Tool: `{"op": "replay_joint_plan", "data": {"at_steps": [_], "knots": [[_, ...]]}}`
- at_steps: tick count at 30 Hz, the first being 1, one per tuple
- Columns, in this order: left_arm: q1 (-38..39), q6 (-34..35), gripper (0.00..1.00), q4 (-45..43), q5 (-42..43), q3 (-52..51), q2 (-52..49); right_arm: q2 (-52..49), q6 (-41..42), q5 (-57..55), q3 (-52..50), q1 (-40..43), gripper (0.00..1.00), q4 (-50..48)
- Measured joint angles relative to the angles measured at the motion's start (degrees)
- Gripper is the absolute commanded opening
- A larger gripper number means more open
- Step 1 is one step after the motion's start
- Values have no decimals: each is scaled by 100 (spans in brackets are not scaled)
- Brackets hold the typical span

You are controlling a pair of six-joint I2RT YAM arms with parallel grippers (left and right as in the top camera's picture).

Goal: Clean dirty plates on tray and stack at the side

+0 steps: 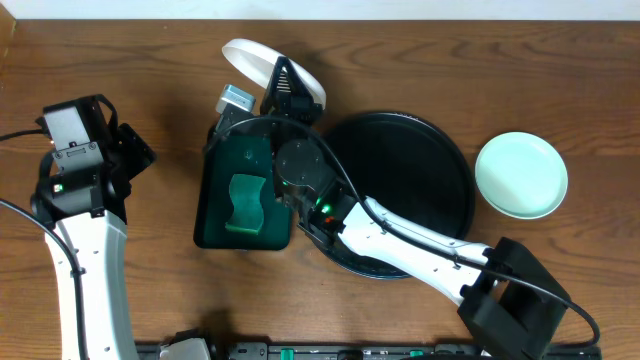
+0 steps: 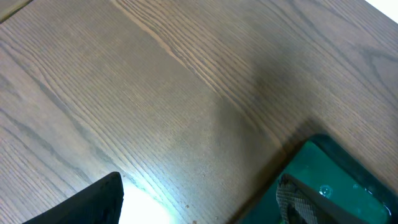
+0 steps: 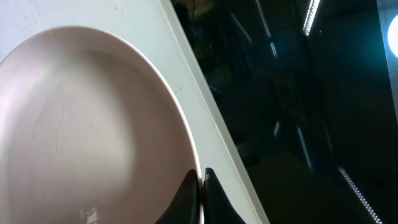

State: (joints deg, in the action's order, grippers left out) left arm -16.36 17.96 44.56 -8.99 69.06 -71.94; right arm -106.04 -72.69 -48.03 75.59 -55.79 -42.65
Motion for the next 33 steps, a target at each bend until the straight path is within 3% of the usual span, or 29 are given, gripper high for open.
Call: {"op": "replay_joint_plan", "data": {"at_steps": [33], "knots": [[0, 0, 79, 0, 0, 0, 0, 0, -166, -4, 0, -109, 1, 44]]}}
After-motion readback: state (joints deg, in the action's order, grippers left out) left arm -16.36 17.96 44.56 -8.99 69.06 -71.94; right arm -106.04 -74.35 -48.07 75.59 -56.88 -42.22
